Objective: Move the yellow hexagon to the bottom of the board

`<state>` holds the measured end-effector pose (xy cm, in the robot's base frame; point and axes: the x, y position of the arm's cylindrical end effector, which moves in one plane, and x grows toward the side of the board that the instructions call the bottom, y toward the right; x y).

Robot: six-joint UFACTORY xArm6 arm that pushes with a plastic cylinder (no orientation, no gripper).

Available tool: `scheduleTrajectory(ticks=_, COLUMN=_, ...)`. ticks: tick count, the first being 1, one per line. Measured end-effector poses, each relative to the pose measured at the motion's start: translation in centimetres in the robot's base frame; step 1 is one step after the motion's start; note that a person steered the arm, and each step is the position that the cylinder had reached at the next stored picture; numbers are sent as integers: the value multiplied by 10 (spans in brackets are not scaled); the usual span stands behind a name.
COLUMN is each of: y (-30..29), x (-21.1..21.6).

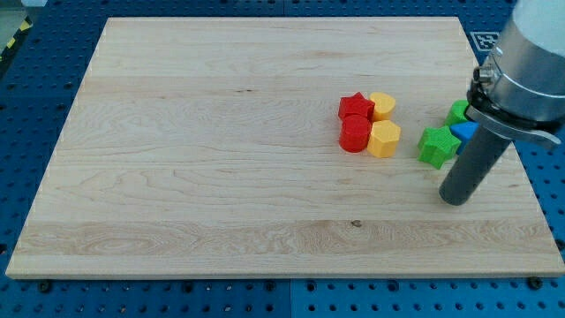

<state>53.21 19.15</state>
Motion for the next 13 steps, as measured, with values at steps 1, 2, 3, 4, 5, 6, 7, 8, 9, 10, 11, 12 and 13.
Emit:
scheduleTrajectory(ticks=1, y=-14, x=-18)
scheduleTrajectory(ticks=2, y=-14, x=-18)
scheduleTrajectory(ticks=3, y=-14, x=-20)
scheduleTrajectory(ticks=4, y=-16, x=-38)
scheduleTrajectory(ticks=5, y=-28, x=-54)
scheduleTrajectory(ticks=6, y=-55, x=-75)
scheduleTrajectory(ticks=7, y=-56, x=-90)
scheduleTrajectory(ticks=8, y=-56, x=-102)
scheduleTrajectory(ticks=9, y=-63, x=-107)
scheduleTrajectory(ticks=10, y=-83, x=-108)
scheduleTrajectory(ticks=11, y=-84, x=-97)
scheduleTrajectory(ticks=12, y=-84, x=-77)
scheduleTrajectory(ticks=13, y=-99, x=-72)
